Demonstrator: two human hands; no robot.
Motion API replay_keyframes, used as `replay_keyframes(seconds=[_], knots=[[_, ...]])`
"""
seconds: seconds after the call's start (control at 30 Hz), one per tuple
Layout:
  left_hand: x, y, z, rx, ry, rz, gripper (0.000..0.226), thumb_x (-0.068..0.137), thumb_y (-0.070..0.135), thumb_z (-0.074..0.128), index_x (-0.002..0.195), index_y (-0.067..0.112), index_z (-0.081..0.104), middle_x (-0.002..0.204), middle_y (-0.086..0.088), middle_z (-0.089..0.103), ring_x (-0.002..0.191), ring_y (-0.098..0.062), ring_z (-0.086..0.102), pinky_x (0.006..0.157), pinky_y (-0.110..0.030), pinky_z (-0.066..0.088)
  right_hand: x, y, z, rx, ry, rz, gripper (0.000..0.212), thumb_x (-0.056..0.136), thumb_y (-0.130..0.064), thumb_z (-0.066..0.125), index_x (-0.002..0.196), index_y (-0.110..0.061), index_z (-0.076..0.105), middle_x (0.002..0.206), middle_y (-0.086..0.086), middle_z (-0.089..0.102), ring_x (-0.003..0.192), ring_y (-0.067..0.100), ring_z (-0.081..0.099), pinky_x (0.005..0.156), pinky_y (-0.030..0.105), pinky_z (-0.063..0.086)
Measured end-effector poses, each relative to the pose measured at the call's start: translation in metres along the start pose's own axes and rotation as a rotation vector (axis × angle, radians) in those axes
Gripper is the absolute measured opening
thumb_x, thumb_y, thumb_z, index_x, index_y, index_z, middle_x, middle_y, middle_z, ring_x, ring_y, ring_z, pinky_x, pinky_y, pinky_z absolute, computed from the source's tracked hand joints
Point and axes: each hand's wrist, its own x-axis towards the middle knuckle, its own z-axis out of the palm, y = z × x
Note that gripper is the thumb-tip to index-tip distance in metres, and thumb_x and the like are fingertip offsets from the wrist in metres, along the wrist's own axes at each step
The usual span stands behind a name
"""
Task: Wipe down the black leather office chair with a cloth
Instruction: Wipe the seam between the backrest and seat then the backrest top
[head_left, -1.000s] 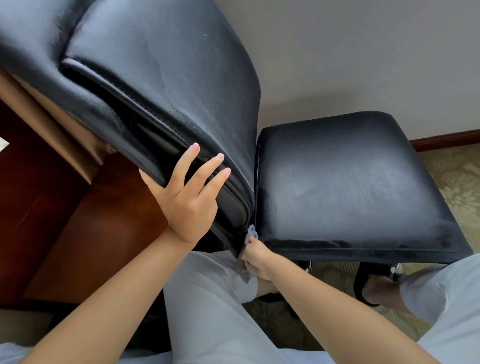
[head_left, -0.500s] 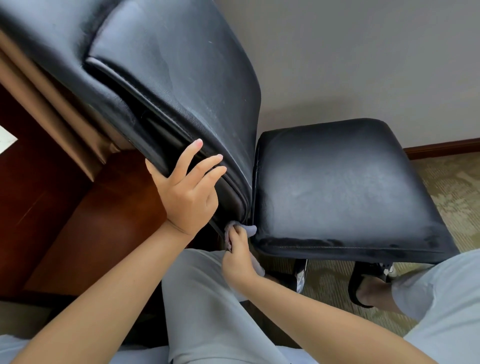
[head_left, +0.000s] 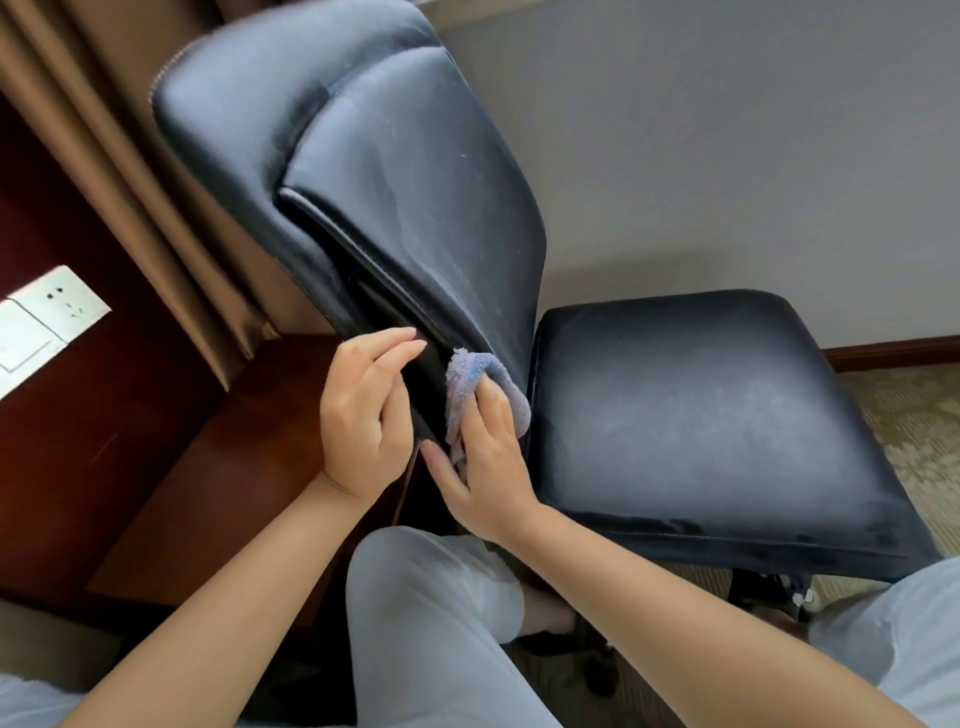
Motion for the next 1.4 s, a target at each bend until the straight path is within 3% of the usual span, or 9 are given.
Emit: replay_keyframes(seconds=[0.1,0.23,0.33,0.43,0.6,0.73,0.93,1.2,1.4], knots=[[0.004,-0.002,-0.006,0.001,0.030,-0.032,0.030,0.095,-0.001,0.037,0.110,-0.005,0.063,0.115,-0.022,0.056,0.108,-0.021,0.054,0.089,-0.044,0.050,0.006,-0.004,-0.009,-0.021,-0.169,-0.089,0.060,0.082,-0.020,0.045,0.134,0.010,0.038,0.143,0.021,0.036,0.138,0.028,0.025,0.115,0.042,0.021],[0.006,-0.003,-0.010,0.006,0.032,-0.036,0.030,0.098,0.007,0.034,0.120,0.001,0.055,0.124,-0.022,0.049,0.113,-0.019,0.051,0.096,-0.038,0.046,0.024,-0.014,-0.016,0.005,-0.225,-0.119,0.069,0.077,-0.017,0.036,0.138,0.013,0.032,0.148,0.027,0.026,0.143,0.030,0.012,0.119,0.039,0.010],[0.005,-0.003,-0.013,-0.010,0.018,-0.024,0.034,0.102,0.018,0.028,0.124,0.003,0.050,0.127,-0.021,0.047,0.121,-0.015,0.047,0.102,-0.035,0.041,0.040,-0.016,-0.019,-0.034,-0.185,-0.162,0.063,0.082,-0.021,0.037,0.138,0.007,0.037,0.150,0.023,0.025,0.143,0.030,0.013,0.118,0.042,0.012],[0.010,-0.005,-0.017,0.013,0.030,0.005,0.034,0.100,0.016,0.029,0.124,0.003,0.049,0.126,-0.018,0.049,0.118,-0.027,0.050,0.103,-0.039,0.041,0.046,-0.011,-0.021,-0.037,-0.135,-0.168,0.053,0.088,-0.019,0.032,0.134,0.005,0.045,0.148,0.019,0.031,0.142,0.026,0.019,0.118,0.036,0.013],[0.022,-0.011,-0.017,0.102,0.097,0.024,0.032,0.093,0.001,0.037,0.123,0.003,0.048,0.123,-0.014,0.050,0.115,-0.027,0.052,0.104,-0.033,0.040,0.071,-0.016,-0.018,-0.019,0.099,-0.180,0.035,0.090,-0.011,0.044,0.118,0.004,0.060,0.121,0.015,0.058,0.116,0.021,0.050,0.101,0.037,0.041],[0.020,-0.014,-0.016,0.144,0.112,0.027,0.035,0.090,-0.002,0.039,0.123,0.005,0.046,0.125,-0.013,0.045,0.117,-0.024,0.049,0.106,-0.025,0.038,0.090,-0.018,-0.012,-0.101,0.108,-0.194,0.045,0.083,-0.020,0.056,0.122,0.002,0.055,0.124,0.014,0.052,0.116,0.022,0.044,0.106,0.022,0.030],[0.025,-0.016,-0.020,0.169,0.196,0.042,0.036,0.087,-0.006,0.042,0.121,0.004,0.048,0.127,-0.021,0.037,0.126,-0.022,0.042,0.110,-0.023,0.032,0.114,-0.027,-0.007,-0.058,0.143,-0.369,0.036,0.084,-0.006,0.048,0.114,0.007,0.061,0.120,0.024,0.055,0.115,0.028,0.045,0.105,0.031,0.037],[0.051,-0.010,-0.021,0.197,0.315,-0.031,0.035,0.094,0.017,0.041,0.125,0.003,0.048,0.131,-0.018,0.038,0.118,-0.031,0.043,0.106,-0.037,0.034,0.146,-0.040,-0.013,-0.002,0.175,-0.444,0.031,0.077,-0.001,0.043,0.095,0.004,0.067,0.102,0.017,0.064,0.096,0.027,0.054,0.087,0.034,0.046],[0.058,-0.014,-0.024,0.216,0.360,-0.088,0.036,0.093,0.017,0.044,0.126,0.003,0.048,0.130,-0.023,0.040,0.113,-0.031,0.045,0.100,-0.049,0.038,0.146,-0.045,-0.009,0.114,0.130,-0.338,0.024,0.088,-0.015,0.049,0.092,-0.001,0.069,0.111,0.013,0.056,0.104,0.027,0.055,0.093,0.038,0.044]])
